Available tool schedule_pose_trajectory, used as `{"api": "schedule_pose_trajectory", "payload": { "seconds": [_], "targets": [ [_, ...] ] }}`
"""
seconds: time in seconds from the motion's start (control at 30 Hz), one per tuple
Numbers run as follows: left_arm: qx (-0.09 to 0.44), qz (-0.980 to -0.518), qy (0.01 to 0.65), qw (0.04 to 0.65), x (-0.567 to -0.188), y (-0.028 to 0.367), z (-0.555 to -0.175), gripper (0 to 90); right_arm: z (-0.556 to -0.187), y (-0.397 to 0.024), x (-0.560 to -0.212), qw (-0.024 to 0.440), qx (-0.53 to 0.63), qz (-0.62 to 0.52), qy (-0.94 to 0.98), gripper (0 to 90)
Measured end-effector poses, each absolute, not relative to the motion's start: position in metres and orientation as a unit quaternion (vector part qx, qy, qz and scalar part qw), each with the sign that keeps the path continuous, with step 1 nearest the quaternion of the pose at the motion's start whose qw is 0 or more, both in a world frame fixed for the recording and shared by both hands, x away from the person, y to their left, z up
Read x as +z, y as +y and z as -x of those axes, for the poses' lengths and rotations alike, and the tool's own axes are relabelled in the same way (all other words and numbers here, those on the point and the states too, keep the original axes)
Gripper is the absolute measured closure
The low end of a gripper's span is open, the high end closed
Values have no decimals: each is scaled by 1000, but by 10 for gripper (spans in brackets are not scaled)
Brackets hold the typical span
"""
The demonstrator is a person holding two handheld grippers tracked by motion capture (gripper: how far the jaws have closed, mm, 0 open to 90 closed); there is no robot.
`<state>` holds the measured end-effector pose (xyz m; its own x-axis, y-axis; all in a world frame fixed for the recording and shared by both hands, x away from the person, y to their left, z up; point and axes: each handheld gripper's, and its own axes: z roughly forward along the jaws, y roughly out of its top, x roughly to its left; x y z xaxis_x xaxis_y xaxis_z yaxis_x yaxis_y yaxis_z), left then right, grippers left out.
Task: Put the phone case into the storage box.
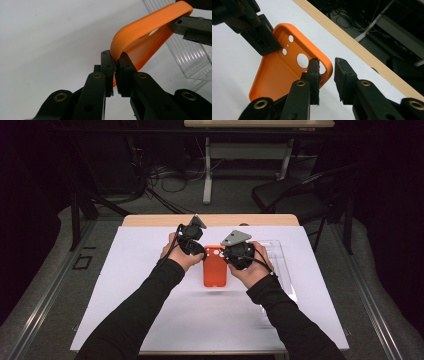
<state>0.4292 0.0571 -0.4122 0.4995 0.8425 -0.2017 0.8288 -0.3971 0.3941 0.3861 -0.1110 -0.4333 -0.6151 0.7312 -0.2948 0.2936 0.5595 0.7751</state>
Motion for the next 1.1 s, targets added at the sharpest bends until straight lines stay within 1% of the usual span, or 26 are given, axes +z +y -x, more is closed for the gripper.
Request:
{"api": "schedule_pose_trajectory", "payload": {
  "seconds": [0.7,1.1],
  "targets": [
    [18,-839,495,225,-413,55,-427,857,-389,-111,-431,289,342,-323,834,802],
    [15,-841,491,227,-412,55,-426,855,-388,-113,-431,294,342,-307,838,811]
  ]
}}
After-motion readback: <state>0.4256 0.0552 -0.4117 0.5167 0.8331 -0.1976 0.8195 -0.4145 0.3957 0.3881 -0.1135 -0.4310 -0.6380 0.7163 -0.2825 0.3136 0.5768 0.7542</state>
